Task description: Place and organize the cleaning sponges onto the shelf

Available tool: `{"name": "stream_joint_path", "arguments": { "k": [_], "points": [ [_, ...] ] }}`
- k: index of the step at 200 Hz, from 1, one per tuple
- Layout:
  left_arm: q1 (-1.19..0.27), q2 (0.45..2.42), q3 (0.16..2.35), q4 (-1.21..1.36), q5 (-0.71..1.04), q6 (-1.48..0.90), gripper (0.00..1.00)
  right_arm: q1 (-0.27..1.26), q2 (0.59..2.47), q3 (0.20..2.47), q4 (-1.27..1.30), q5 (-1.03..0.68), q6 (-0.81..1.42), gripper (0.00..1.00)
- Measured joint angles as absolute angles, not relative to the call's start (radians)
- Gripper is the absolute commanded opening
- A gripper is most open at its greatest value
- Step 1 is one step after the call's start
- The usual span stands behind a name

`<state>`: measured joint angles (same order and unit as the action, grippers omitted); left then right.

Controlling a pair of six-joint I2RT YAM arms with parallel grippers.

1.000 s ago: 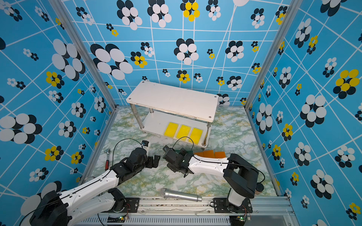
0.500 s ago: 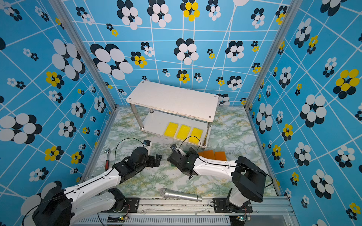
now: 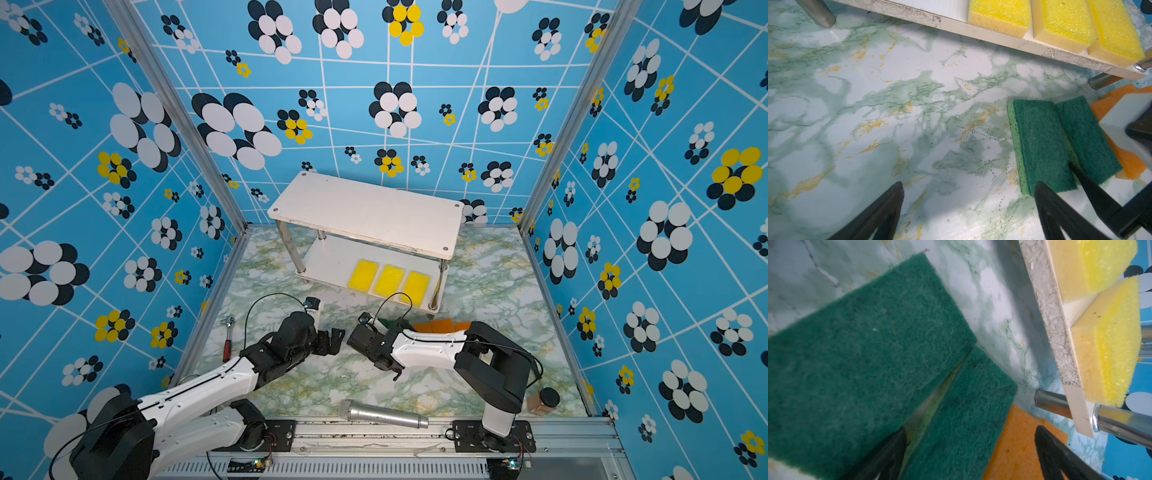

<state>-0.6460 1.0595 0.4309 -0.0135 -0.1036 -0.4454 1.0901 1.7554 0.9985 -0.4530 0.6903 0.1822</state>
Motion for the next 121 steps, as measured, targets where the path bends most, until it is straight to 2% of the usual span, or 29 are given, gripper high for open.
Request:
{"name": "stream_joint_path", "arguments": {
  "k": [97,121],
  "points": [
    [-0.641,1.092,0.419,0.044,-0.088,-0.445,0.99,1.09,1.779,1.049,-0.347,0.584,0.134,0.99],
    [-0.641,1.092,0.406,0.078,-0.049,-0.427,0.99,1.087,1.726,0.999,-0.312,0.551,0.131,0.99]
  ]
}}
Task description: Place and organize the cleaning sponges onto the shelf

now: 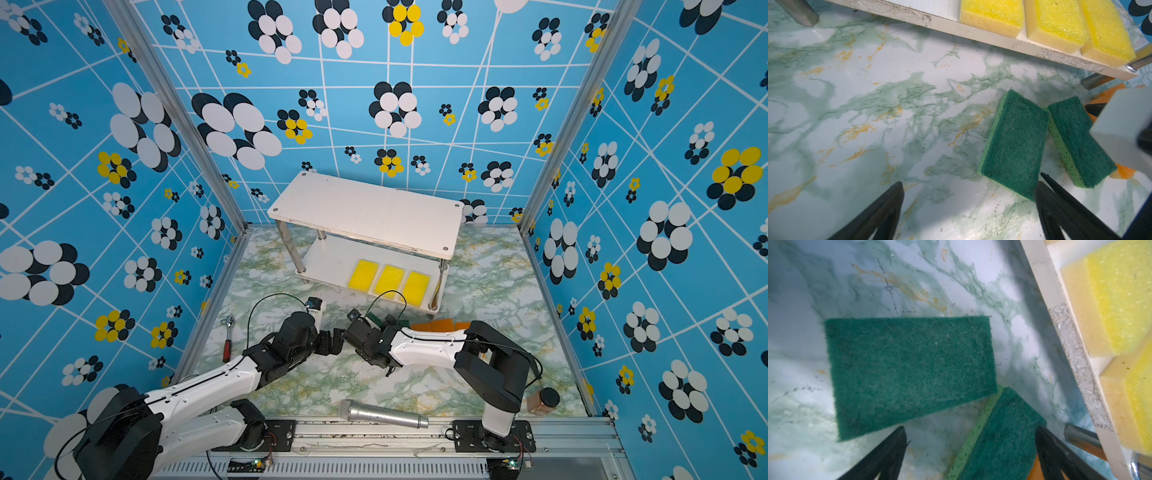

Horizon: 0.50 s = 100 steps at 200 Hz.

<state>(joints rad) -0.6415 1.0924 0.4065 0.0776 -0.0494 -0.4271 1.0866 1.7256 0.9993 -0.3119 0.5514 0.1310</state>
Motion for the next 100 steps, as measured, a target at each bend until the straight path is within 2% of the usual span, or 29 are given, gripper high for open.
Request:
{"name": "stream_joint_path", "arguments": {
  "k": [41,100],
  "points": [
    [-0.641,1.099,0.406,0.113,0.04,-0.358,0.99,1.05,1.47,0.882,-0.315,0.498,0.127,0.99],
    [-0.649,1.222,0.475,0.113,0.186,-0.228,0.99,0.926,1.112,0.76,-0.376,0.468,0.128,0.99]
  ]
}}
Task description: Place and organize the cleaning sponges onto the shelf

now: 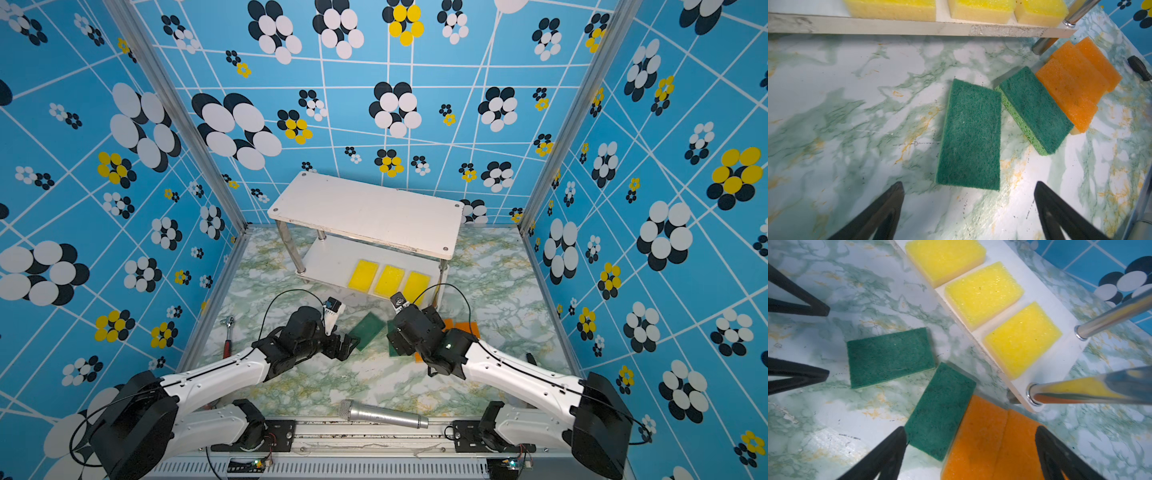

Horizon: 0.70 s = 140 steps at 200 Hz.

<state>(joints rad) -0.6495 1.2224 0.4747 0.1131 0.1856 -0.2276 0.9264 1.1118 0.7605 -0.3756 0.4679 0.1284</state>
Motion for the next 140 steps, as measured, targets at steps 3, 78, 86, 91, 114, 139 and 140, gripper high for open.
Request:
{"name": "stream_joint_path", "arguments": {
  "k": [3,78,86,91,114,139,140],
  "points": [
    [-0.651,1.229,0.478,0.113,0.19,-0.222,0.99,0.921,1.097,0.754,-0.38,0.466,0.13,0.99],
    [-0.72,1.391,0.538,0.112,0.226,-0.126,0.99,0.843,0.916,0.66,-0.405,0.438,0.178,0.99],
    [-0.723,1.405,0.544,0.112,0.221,-0.118,0.99,0.842,0.916,0.658,-0.405,0.437,0.18,0.99],
    [-0.724,1.412,0.548,0.111,0.219,-0.115,0.99,0.842,0.916,0.657,-0.405,0.435,0.181,0.99],
    [-0.725,1.446,0.58,0.109,0.196,-0.102,0.99,0.841,0.916,0.649,-0.406,0.434,0.181,0.99],
    [-0.74,1.47,0.6,0.109,0.155,-0.089,0.99,0.84,0.92,0.648,-0.405,0.433,0.181,0.99],
    [-0.74,1.471,0.6,0.109,0.154,-0.088,0.99,0.84,0.92,0.648,-0.405,0.432,0.181,0.99]
  ]
}}
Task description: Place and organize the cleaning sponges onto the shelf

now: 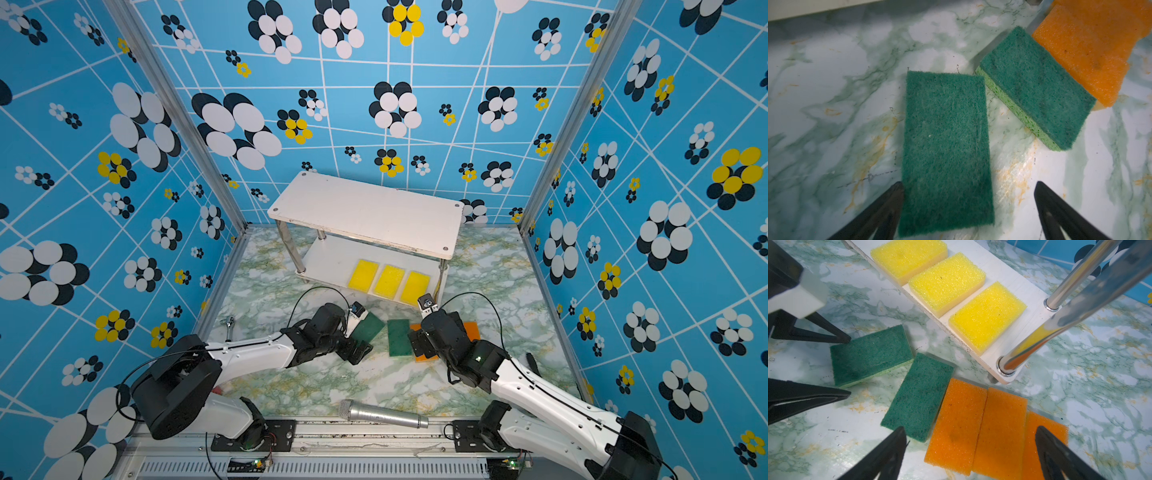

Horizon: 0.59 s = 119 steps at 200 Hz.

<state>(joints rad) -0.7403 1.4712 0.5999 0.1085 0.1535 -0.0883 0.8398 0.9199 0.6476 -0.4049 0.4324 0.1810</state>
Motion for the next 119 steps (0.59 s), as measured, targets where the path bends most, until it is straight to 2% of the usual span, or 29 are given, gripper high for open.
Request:
{"name": "stream_joint_path", "arguments": {
  "k": [59,119],
  "points": [
    [-0.755,1.512,0.635,0.089,0.059,-0.065,0.99,0.835,0.92,0.645,-0.4,0.431,0.181,0.99],
    [-0.755,1.557,0.637,0.084,0.035,-0.06,0.99,0.834,0.921,0.632,-0.387,0.43,0.185,0.99]
  ]
}}
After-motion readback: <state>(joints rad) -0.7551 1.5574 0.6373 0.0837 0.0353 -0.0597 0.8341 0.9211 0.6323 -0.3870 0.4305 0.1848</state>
